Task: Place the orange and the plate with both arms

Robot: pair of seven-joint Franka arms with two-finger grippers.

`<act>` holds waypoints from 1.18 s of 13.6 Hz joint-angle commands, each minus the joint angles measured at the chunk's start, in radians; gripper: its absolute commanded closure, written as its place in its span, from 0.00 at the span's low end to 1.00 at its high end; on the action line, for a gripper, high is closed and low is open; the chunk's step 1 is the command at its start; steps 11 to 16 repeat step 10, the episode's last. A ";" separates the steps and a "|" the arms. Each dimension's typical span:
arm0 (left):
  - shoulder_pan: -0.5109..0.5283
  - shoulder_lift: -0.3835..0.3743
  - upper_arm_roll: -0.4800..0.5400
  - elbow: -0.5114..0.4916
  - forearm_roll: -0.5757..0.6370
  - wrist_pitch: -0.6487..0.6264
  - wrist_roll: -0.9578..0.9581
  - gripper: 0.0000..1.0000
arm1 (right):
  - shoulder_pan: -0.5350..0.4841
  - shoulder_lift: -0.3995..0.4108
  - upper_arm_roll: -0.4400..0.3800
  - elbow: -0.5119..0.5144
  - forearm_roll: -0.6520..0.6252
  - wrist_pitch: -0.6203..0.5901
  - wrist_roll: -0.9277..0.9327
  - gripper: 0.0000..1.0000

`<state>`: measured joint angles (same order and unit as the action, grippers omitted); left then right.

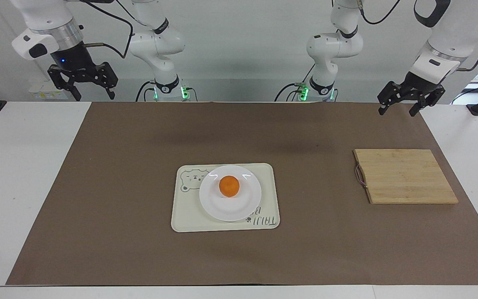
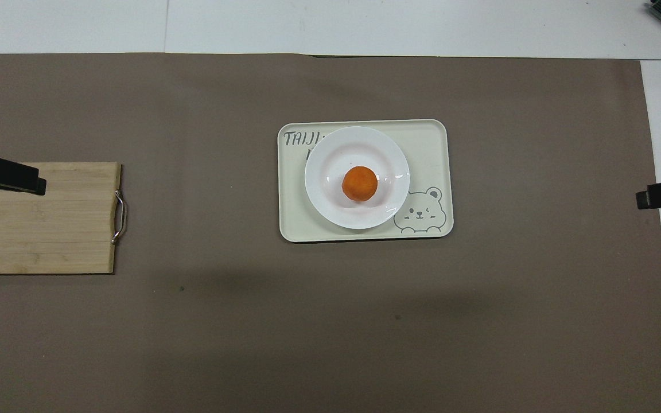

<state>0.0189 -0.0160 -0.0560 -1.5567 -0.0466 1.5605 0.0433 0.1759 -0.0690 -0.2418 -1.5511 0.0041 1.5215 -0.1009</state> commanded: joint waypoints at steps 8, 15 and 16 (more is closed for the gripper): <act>-0.007 -0.010 0.005 0.000 0.020 -0.011 0.004 0.00 | 0.002 -0.014 -0.001 -0.014 -0.013 -0.011 -0.006 0.00; 0.001 -0.012 0.005 0.000 0.020 -0.017 0.004 0.00 | 0.002 -0.014 0.001 -0.014 -0.013 -0.011 -0.006 0.00; 0.001 -0.012 0.005 0.000 0.020 -0.017 0.004 0.00 | 0.002 -0.014 0.001 -0.014 -0.013 -0.011 -0.006 0.00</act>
